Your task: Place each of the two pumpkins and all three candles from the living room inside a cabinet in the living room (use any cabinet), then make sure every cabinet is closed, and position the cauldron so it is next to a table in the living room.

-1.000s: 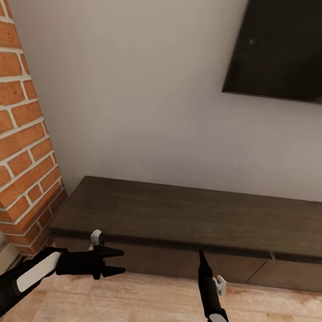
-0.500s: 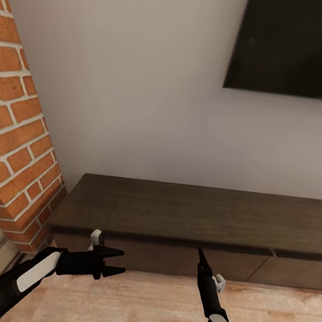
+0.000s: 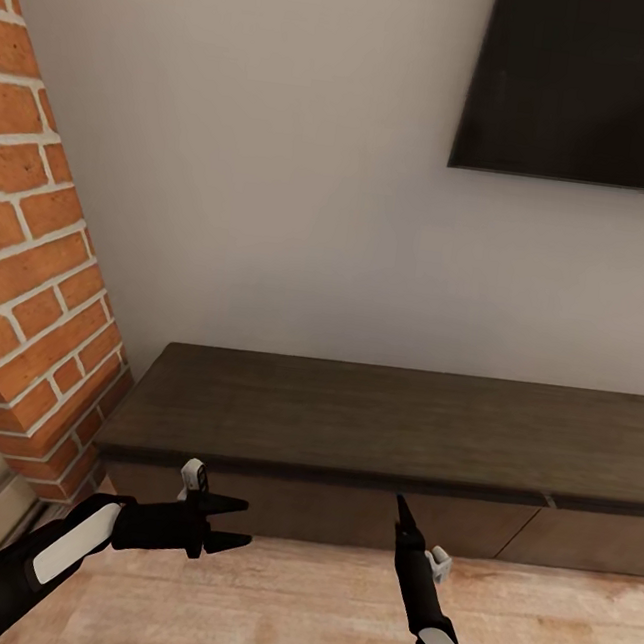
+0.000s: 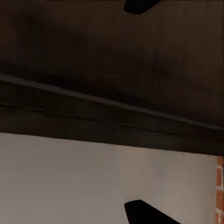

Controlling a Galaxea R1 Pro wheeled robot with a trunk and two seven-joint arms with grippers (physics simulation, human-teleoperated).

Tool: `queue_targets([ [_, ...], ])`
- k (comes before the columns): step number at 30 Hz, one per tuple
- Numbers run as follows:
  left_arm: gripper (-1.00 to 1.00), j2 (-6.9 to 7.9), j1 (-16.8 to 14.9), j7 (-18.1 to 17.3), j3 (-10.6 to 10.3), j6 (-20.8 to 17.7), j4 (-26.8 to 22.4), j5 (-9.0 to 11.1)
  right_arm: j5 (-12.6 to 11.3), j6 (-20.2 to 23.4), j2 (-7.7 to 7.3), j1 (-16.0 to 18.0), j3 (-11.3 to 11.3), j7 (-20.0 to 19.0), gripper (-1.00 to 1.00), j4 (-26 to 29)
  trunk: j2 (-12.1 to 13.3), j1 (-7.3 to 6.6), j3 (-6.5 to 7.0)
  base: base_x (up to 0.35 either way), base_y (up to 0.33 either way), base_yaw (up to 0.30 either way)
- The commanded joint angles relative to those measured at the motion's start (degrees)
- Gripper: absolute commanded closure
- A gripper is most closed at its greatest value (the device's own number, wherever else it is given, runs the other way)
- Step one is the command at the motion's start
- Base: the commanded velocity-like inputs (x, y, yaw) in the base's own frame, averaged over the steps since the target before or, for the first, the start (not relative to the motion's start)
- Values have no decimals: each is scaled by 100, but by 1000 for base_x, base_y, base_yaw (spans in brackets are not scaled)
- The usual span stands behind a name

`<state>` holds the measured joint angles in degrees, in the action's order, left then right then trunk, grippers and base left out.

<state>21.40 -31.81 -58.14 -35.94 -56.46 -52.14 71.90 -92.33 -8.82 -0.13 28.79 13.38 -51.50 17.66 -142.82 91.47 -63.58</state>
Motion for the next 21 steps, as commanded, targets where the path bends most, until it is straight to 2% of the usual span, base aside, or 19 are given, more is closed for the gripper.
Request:
queue_targets([
  [1, -100, 5, -8, -13, -20, -23, 2, 26, -37, -35, -3, 4, 38, -66, -100, -10, -2, -1, -5, 0, 0, 0],
  [10, -100, 5, -9, -13, -28, -23, 8, 19, -55, -33, -5, 6, 36, -148, -100, -17, -2, -1, -5, 8, 0, 0],
  [21, -100, 5, -5, -13, -19, -23, 11, 20, -57, -36, -4, 7, 33, -150, -100, -26, -2, -1, -5, 96, -32, 0],
])
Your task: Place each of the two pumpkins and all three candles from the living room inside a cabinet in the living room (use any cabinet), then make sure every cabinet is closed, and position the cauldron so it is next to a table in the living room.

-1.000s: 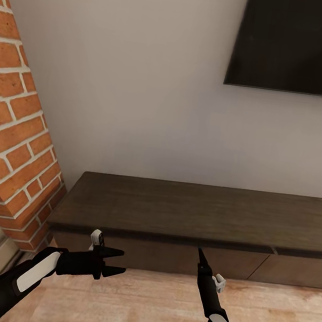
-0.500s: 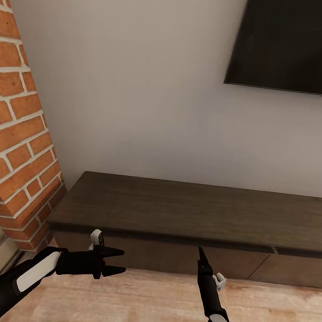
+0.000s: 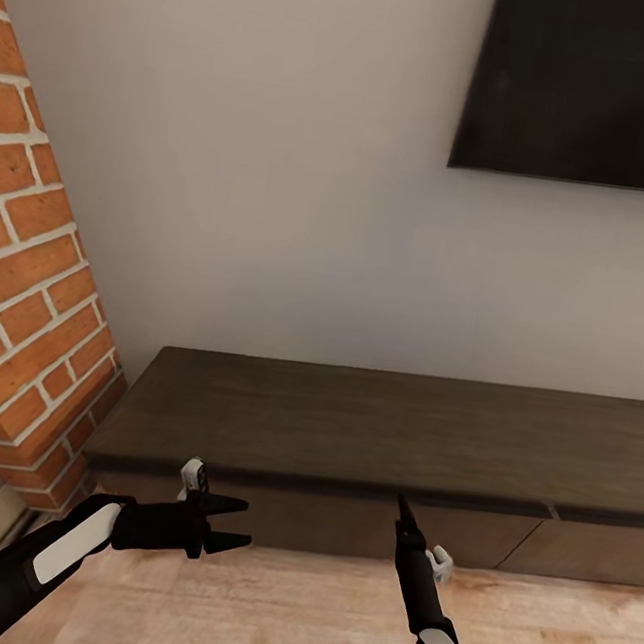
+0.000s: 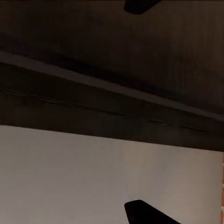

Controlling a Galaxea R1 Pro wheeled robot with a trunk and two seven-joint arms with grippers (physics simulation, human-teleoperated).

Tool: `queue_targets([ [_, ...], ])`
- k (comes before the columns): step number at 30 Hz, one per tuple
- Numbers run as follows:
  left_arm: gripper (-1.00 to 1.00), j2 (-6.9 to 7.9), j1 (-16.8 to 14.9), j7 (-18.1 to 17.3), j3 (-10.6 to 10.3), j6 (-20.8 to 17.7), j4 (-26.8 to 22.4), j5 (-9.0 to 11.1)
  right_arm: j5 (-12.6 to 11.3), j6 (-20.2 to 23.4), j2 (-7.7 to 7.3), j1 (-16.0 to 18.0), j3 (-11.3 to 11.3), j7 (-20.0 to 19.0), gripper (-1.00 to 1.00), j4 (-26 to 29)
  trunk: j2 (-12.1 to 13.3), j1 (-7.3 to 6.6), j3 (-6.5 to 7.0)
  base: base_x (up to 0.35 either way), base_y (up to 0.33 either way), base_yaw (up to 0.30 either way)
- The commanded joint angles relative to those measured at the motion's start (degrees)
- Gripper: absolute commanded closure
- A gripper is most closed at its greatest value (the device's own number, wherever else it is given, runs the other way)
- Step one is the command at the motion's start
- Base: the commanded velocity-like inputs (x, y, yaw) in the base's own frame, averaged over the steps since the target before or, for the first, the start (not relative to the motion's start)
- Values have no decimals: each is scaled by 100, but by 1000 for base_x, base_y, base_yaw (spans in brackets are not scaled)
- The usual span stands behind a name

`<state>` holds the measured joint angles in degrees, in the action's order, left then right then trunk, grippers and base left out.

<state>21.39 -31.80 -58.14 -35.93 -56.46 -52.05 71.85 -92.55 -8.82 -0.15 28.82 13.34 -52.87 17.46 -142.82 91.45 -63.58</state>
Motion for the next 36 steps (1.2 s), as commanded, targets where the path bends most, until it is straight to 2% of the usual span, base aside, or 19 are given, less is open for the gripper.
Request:
queue_targets([
  [1, -100, 5, -8, -13, -17, -23, 2, 28, -35, -37, 1, 3, 37, -13, -100, -6, -2, 0, -5, 122, -57, 0],
  [16, -100, 11, -9, -21, -6, -23, -7, 31, -35, -35, -3, 1, 37, -13, -100, -6, -2, 0, -5, 32, -8, 0],
  [22, -100, 11, -9, -22, -2, -23, -7, 31, -35, -38, 5, 1, 37, -13, -100, -6, -43, 25, -45, 0, 0, 0],
  [26, -100, 13, -10, -22, -2, -23, -7, 31, -35, -41, 6, 1, 37, -13, -100, -6, -49, 35, -134, 0, 0, 0],
  [36, -100, 14, -9, -25, 1, -23, -5, 31, -21, -41, 13, 3, 37, -13, -100, -6, -49, 35, -134, 0, 0, 0],
])
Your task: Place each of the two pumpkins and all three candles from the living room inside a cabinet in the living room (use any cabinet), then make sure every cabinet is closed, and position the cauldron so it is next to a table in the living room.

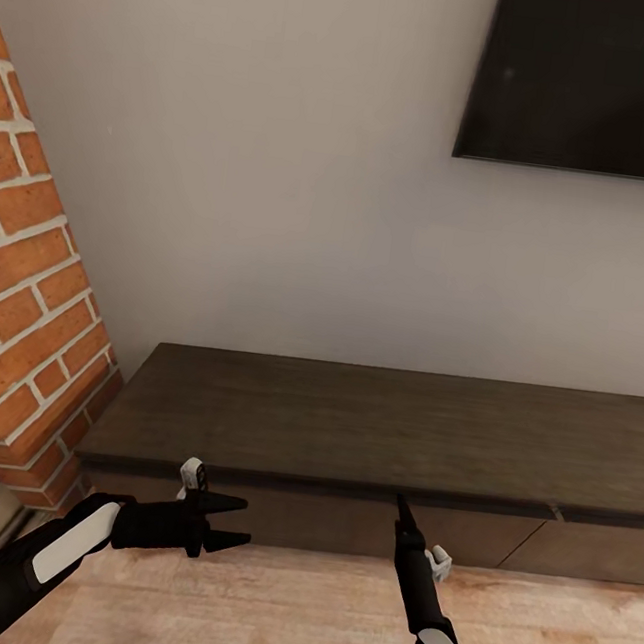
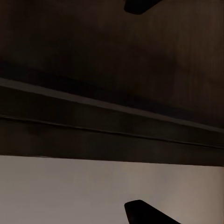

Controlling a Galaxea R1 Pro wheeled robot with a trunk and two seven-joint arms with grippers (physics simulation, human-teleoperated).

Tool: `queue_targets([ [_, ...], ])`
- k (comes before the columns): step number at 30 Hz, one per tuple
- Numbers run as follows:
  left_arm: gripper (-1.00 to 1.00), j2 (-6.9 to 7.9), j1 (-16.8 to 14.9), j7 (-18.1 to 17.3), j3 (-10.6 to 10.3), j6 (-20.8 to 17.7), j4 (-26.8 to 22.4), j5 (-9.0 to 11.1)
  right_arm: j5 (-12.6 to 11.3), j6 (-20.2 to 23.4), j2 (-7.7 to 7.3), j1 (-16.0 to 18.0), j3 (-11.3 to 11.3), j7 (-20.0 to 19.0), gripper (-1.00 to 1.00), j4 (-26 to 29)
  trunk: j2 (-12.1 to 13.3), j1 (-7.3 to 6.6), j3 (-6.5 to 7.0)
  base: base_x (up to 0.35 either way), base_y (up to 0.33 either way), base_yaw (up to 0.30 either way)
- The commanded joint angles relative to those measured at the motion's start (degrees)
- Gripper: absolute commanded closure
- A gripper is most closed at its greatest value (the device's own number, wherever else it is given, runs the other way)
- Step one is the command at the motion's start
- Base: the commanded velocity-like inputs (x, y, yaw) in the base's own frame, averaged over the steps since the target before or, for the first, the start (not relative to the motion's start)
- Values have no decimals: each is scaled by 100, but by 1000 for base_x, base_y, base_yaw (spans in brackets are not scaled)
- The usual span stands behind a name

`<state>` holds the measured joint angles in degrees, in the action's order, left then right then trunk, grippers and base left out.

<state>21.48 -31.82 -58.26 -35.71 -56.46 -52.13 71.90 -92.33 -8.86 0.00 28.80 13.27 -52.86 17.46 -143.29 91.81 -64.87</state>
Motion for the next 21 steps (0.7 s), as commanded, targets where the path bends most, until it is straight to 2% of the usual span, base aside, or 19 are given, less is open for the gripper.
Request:
queue_targets([
  [1, -100, 5, -7, -15, -20, -23, 4, 26, -42, -37, -2, 4, 44, -14, -100, -5, -2, -1, -5, 0, 0, 0],
  [21, -100, 4, -6, -6, -21, -24, 13, 33, -57, -37, 8, 4, 44, -6, -100, -5, -2, -1, -5, 58, 0, 0],
])
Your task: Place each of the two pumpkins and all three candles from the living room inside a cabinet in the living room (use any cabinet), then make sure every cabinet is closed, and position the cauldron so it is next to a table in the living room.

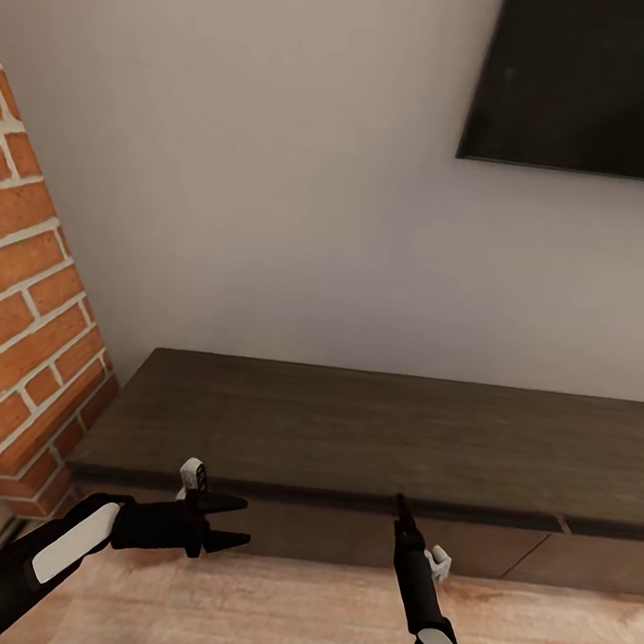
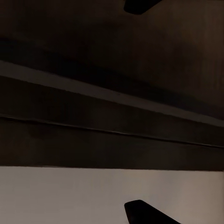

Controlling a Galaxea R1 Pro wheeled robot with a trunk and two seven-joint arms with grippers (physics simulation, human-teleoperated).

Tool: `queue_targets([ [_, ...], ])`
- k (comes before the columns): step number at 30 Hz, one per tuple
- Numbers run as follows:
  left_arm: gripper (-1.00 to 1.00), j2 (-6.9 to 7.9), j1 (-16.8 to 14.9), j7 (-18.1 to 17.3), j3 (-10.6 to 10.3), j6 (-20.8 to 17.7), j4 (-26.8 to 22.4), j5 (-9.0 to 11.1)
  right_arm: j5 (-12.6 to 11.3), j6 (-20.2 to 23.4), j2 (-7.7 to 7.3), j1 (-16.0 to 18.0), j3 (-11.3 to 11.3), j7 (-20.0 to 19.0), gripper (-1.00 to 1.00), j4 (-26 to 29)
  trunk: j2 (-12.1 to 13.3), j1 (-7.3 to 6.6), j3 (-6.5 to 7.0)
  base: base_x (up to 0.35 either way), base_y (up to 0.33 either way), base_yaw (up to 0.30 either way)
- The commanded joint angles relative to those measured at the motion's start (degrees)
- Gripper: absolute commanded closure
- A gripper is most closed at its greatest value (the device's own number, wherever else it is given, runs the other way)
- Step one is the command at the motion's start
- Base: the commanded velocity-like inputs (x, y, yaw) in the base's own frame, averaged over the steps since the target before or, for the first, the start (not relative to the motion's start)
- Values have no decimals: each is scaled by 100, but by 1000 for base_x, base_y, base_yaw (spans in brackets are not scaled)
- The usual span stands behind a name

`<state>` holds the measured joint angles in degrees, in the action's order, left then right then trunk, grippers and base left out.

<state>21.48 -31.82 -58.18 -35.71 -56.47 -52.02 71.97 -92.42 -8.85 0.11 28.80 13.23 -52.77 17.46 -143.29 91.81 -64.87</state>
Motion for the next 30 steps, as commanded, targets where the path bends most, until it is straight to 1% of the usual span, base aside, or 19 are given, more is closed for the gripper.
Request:
queue_targets([
  [1, -100, 5, -8, -15, -21, -24, 1, 26, -48, -38, -3, 4, 48, -14, -100, -5, -2, 0, -5, 40, 0, 0],
  [15, -100, 3, -7, -16, -22, -23, -1, 27, -48, -38, -3, 4, 48, 20, -100, -5, -2, 0, -5, 6, 0, 0],
  [16, -100, 2, -8, -13, -22, -22, -1, 26, -48, -38, -3, 4, 48, 21, 100, -5, -2, 0, -5, 0, 0, 0],
  [30, -100, 5, -6, -17, -18, -24, -1, 27, -48, -38, -3, 8, 50, 39, 100, -5, -2, 0, -5, 0, 0, 0],
])
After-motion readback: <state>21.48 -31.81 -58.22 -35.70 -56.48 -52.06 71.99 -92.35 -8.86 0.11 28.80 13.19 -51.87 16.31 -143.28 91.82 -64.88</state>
